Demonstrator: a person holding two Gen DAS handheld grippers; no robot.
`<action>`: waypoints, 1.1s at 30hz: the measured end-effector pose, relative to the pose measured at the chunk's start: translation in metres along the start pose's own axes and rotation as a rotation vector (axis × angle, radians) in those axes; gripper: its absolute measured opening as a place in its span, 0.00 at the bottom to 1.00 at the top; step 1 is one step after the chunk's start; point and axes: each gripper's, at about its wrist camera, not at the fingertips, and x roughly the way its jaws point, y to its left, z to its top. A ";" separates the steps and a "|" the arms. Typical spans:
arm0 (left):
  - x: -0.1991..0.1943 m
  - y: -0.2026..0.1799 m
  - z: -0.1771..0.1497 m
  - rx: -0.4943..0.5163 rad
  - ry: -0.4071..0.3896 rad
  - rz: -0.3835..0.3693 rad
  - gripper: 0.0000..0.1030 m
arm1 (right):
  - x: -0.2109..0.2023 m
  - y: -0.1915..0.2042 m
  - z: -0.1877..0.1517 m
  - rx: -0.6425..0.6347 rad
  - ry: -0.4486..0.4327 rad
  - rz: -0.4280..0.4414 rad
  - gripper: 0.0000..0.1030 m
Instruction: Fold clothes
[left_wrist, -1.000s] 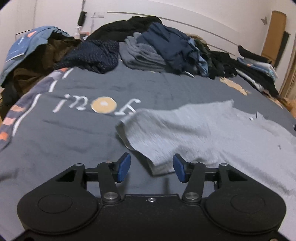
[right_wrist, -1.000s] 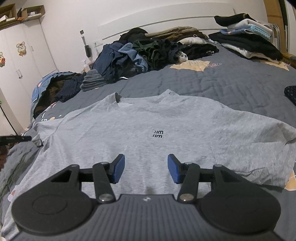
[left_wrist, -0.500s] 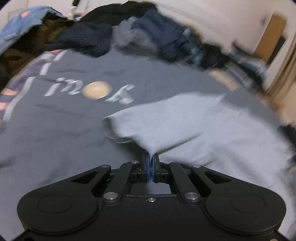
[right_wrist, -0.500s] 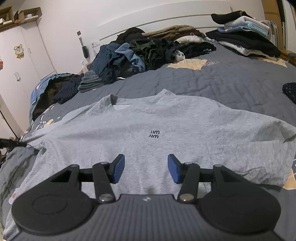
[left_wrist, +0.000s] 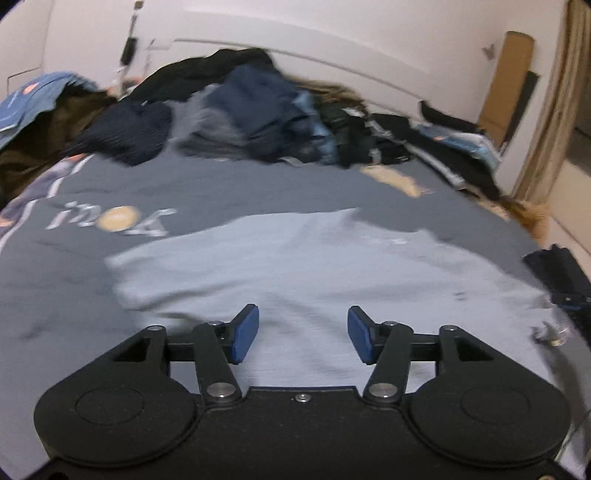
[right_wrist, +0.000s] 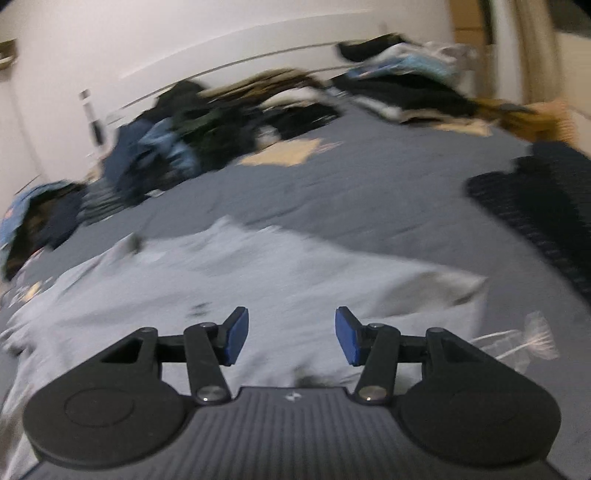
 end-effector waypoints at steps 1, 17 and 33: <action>0.002 -0.021 -0.005 0.002 -0.003 -0.012 0.54 | -0.003 -0.009 0.002 0.008 -0.010 -0.030 0.50; 0.037 -0.141 -0.068 0.083 0.020 -0.137 0.64 | 0.018 -0.108 -0.022 0.160 0.040 -0.060 0.54; 0.032 -0.142 -0.068 0.107 -0.001 -0.103 0.67 | 0.026 -0.062 -0.026 0.013 0.272 0.095 0.02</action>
